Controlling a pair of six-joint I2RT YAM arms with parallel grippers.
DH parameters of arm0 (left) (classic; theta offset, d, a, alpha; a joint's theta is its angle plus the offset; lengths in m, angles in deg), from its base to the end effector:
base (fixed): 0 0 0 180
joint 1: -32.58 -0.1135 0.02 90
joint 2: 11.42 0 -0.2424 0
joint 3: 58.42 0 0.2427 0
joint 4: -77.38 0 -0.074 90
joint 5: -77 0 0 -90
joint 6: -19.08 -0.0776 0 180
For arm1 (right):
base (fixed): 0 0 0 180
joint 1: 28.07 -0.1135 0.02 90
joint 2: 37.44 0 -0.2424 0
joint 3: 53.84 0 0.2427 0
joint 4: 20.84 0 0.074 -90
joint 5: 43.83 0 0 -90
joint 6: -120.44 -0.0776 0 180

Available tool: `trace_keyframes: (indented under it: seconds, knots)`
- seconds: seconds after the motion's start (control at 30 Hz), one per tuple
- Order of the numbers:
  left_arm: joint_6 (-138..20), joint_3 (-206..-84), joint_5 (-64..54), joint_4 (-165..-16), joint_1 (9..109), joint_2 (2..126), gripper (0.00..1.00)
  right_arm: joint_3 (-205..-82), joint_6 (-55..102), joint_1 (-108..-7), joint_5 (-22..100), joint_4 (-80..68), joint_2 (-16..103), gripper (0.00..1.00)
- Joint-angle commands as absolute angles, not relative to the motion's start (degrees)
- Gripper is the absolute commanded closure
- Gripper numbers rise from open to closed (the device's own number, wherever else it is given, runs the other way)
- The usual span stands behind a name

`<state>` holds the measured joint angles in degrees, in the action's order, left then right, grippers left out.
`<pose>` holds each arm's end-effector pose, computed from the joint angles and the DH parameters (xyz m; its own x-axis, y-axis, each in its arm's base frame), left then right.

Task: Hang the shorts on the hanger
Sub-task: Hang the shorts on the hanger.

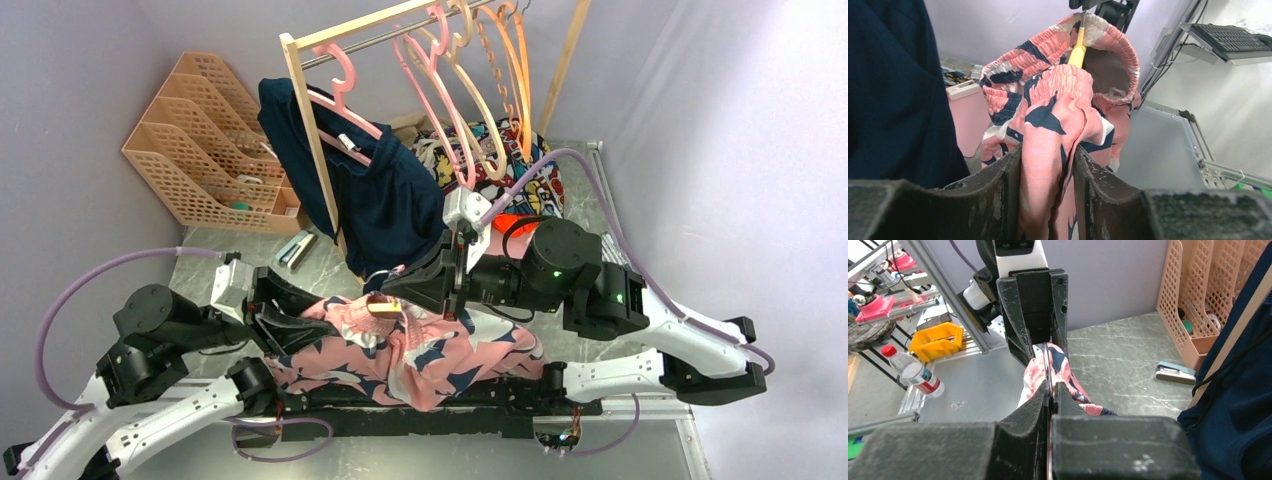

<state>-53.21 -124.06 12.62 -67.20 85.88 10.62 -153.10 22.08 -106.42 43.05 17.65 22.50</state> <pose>0.0410 -0.1111 0.3923 -0.2167 -0.1682 -0.9616 0.9582 0.1517 -0.2425 0.0439 0.2338 0.4793 -0.1409 0.0356 -0.9894 -0.9789 0.1447 0.1446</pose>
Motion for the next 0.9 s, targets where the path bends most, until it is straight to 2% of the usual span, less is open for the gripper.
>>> trace_keyframes:
  seconds: [0.0, 0.17, 0.47, 0.63, 0.87]
  knots:
    - [-54.19, -126.31, 7.02, -63.28, 85.67, 7.94, 0.59, -152.32, 21.83, -106.38, 46.83, 11.99, 20.23, 1.0]
    - [-54.56, -127.26, 0.55, -61.3, 85.69, 4.71, 0.55, -151.0, 21.73, -106.37, 49.92, 11.42, 17.95, 1.0]
    - [-55.72, -130.16, 1.25, -61.38, 85.67, 5.09, 0.29, -151.36, 21.78, -106.37, 50.14, 11.52, 17.46, 1.0]
    - [-58.4, -134.69, 3.92, -65.23, 85.74, 10.15, 0.27, -152.33, 22.25, -106.38, 47.0, 11.37, 18.95, 1.0]
    - [-63.31, -143.21, 13.95, -63.42, 85.67, 21.72, 0.23, -152.7, 22.7, -106.36, 43.82, 11.46, 20.21, 1.0]
